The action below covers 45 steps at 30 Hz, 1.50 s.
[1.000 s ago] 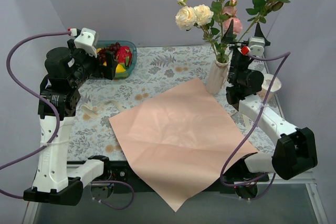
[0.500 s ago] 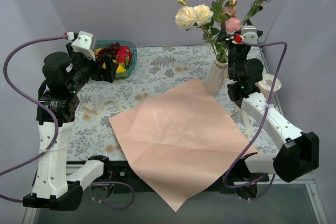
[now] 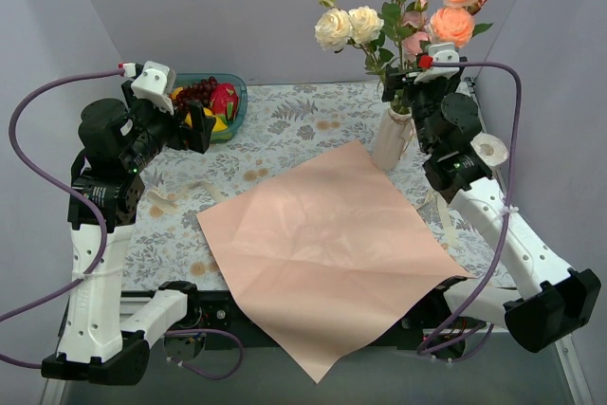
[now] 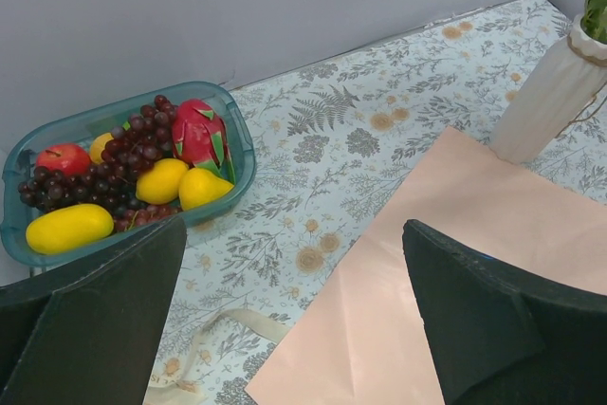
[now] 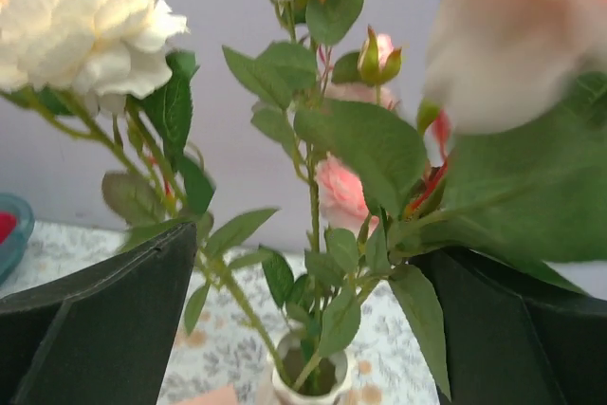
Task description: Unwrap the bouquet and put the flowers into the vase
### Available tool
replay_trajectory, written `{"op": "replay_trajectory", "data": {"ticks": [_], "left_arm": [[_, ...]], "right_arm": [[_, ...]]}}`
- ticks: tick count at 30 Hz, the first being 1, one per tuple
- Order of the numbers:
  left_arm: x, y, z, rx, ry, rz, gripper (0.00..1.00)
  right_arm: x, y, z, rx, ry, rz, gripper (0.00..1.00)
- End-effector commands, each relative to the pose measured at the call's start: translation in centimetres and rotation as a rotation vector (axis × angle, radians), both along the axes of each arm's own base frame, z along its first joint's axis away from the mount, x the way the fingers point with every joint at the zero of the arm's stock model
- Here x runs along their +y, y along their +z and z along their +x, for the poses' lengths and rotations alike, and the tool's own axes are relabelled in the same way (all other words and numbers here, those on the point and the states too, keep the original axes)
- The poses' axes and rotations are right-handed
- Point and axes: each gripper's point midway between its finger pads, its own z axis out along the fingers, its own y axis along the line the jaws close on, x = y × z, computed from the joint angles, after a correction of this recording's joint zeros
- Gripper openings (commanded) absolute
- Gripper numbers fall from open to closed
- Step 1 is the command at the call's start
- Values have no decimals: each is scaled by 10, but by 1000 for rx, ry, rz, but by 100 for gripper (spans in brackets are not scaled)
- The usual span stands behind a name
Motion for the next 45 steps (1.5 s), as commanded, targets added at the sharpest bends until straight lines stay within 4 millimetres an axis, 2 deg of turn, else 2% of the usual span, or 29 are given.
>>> {"op": "replay_trajectory", "data": {"ticks": [1, 2, 6, 7, 12, 14, 15, 17, 18, 20, 22, 25, 27, 30, 34, 38, 39, 42, 43, 45], "left_arm": [[-2, 11, -3, -32, -16, -11, 98], [-2, 12, -3, -34, -15, -11, 98], [-1, 13, -5, -39, -13, -2, 98], [-1, 13, -4, -39, -11, 0, 98], [-1, 19, -7, -46, -16, -5, 98], [-2, 20, -8, -42, -18, -7, 98], [-2, 21, -10, -39, -20, -9, 98], [-2, 19, -10, -21, -17, -16, 98], [-3, 14, -11, 7, -17, -19, 98], [-5, 4, -10, 50, -24, -28, 98], [-7, -8, -10, 106, -26, -47, 98], [-11, -19, -11, 150, -37, -67, 98], [-10, -20, -12, 161, -32, -74, 98], [-9, -23, -14, 176, -22, -74, 98], [-8, -27, -20, 178, -18, -74, 98], [-6, -34, -26, 184, -12, -71, 98], [-5, -38, -26, 193, -9, -69, 98], [-1, -43, -31, 187, 12, -58, 98], [0, -53, -30, 205, 15, -53, 98], [2, -57, -33, 202, 24, -50, 98]], "right_arm": [[5, -18, -18, 183, 50, 41, 98], [6, -31, -21, 248, 59, 53, 98], [11, -51, -38, 387, 100, 97, 98], [19, -57, -42, 414, 148, 96, 98], [32, -112, -63, 620, 207, 57, 98], [34, -124, -76, 647, 221, 55, 98], [33, -142, -81, 677, 212, 49, 98], [34, -148, -95, 677, 219, 52, 98], [30, -162, -99, 692, 194, 36, 98], [33, -164, -111, 679, 214, 37, 98], [34, -177, -119, 711, 220, 18, 98], [37, -183, -131, 730, 234, -2, 98], [42, -183, -141, 737, 264, -2, 98], [41, -196, -157, 781, 280, -6, 98], [34, -214, -182, 837, 288, 11, 98], [25, -216, -204, 842, 321, 97, 98], [22, -224, -210, 872, 316, 109, 98], [17, -224, -218, 869, 322, 157, 98], [16, -223, -219, 869, 317, 186, 98], [16, -221, -219, 859, 317, 209, 98]]}}
